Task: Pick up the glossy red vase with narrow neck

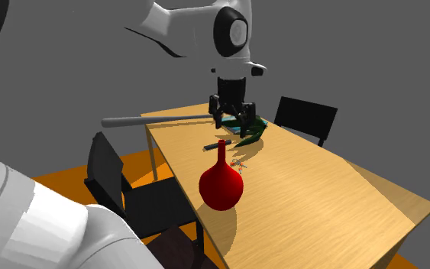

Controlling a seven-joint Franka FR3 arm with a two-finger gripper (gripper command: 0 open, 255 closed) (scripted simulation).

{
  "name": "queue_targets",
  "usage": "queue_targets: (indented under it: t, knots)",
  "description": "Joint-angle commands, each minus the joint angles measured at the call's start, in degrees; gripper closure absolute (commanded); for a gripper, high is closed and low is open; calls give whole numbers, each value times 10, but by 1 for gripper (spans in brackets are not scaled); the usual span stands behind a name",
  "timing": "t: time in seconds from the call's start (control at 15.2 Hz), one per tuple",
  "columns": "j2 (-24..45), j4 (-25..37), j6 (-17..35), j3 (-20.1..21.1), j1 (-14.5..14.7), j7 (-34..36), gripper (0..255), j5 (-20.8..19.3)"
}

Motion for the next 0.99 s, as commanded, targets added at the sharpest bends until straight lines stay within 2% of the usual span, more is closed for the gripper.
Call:
queue_targets:
  t: [0.0,0.46,0.92]
  knots:
    - [33,12,22,18,3,25,0,0]
    - [169,77,86,73,11,112,0,-27]
    - [187,40,140,75,12,117,0,-32]
